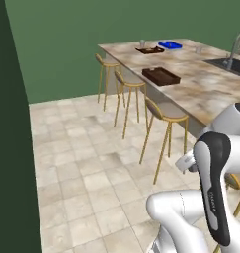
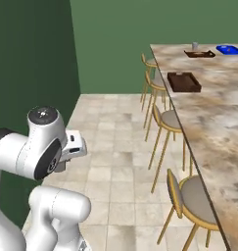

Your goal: Take the cake and cupcake from the fridge and place them on the empty tray on the dining counter.

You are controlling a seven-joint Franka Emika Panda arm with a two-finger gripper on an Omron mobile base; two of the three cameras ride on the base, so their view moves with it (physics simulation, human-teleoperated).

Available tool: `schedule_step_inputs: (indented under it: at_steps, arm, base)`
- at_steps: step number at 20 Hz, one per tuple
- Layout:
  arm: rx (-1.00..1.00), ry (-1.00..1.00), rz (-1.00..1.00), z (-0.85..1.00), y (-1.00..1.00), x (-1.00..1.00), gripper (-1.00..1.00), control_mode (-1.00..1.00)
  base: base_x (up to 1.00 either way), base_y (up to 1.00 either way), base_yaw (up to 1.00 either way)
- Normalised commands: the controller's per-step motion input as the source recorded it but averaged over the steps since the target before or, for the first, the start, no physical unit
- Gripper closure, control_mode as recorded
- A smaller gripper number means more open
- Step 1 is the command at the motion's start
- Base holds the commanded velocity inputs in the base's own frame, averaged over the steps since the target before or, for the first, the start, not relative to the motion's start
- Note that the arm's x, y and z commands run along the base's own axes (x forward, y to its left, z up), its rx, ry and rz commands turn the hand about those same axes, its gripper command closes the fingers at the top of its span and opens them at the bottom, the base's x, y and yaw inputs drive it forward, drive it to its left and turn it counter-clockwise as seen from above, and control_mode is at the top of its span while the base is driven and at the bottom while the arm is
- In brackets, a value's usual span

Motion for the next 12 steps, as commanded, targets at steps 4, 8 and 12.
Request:
schedule_step_inputs:
  at_steps: [4,8,12]
  arm:
    - [0.0,0.0,0.0,0.0,0.0,0.0,1.0,1.0]
    - [0.0,0.0,0.0,0.0,0.0,0.0,1.0,1.0]
    - [0.0,0.0,0.0,0.0,0.0,0.0,1.0,1.0]
  base:
    - [1.0,0.34,-0.5]
    - [1.0,0.86,-0.49]
    - [1.0,1.0,-0.51]
